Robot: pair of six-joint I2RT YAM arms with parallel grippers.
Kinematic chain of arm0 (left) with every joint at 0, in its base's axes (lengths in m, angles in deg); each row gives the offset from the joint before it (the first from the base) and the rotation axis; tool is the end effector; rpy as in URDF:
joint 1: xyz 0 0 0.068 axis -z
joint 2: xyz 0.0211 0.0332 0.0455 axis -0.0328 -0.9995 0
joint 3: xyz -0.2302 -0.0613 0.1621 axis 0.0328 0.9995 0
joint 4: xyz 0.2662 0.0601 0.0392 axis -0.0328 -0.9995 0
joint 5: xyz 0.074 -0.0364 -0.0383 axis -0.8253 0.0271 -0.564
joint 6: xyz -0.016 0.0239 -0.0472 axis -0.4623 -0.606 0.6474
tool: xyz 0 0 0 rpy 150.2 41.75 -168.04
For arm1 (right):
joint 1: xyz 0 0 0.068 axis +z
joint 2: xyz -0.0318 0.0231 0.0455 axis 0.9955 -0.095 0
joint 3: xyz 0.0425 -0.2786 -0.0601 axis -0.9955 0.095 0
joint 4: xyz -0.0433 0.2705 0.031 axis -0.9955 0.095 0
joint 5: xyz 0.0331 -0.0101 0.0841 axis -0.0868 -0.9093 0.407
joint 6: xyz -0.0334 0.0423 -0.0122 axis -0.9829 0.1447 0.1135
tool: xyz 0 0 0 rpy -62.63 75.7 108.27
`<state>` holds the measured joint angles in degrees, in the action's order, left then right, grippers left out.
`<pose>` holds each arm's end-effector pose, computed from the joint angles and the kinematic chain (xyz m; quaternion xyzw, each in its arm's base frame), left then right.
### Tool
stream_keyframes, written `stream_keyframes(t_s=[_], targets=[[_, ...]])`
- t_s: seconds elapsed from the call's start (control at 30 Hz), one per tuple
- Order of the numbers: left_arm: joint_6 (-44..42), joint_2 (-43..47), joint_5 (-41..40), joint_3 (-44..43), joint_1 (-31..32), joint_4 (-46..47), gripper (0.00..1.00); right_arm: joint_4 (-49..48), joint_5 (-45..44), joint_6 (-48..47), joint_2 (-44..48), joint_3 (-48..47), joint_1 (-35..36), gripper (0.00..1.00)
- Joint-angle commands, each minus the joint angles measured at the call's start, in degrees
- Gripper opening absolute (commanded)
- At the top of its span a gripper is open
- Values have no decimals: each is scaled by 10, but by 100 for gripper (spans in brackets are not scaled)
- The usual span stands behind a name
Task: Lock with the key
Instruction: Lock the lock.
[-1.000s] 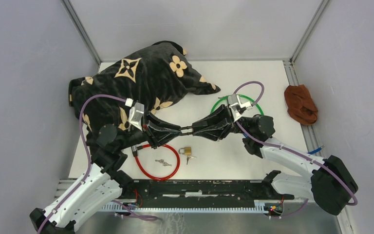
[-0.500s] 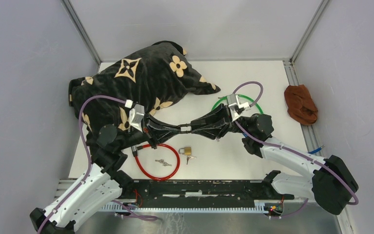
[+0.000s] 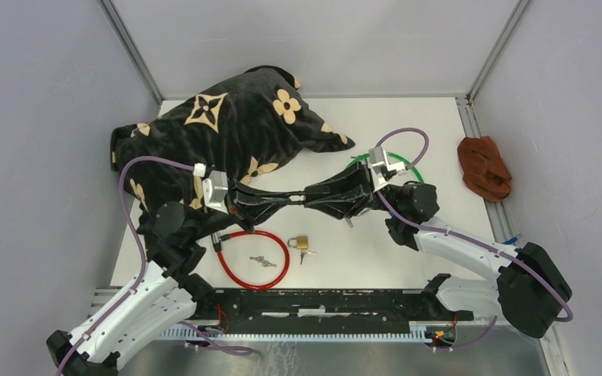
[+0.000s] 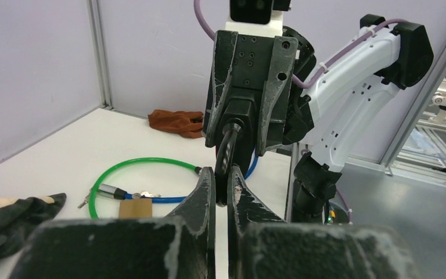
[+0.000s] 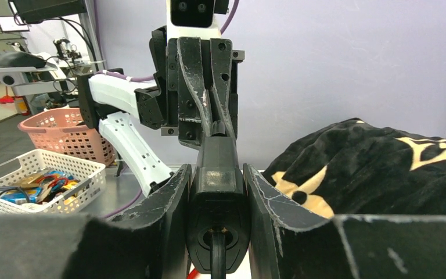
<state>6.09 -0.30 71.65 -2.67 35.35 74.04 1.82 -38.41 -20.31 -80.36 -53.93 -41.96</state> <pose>0.1098 -0.1095 0.3642 0.3178 0.5009 -0.5164 0.6176 0.1633 0.1858 0.3443 -0.3733 0.3771 0.6398 0.5560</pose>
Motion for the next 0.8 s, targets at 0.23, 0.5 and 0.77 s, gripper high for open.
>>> stream_keyframes(t_s=[0.23, 0.5, 0.77], targets=[[-112, -12, 17, 14, 23, -28, 2, 81, 28, -54, 35, -44, 45, 0], [-39, -53, 15, 16, 65, 3, 2, 73, -33, -76, -12, -49, 68, 0], [11, -58, 41, 63, 106, 12, 2, 87, -60, -93, -11, -72, 67, 0]])
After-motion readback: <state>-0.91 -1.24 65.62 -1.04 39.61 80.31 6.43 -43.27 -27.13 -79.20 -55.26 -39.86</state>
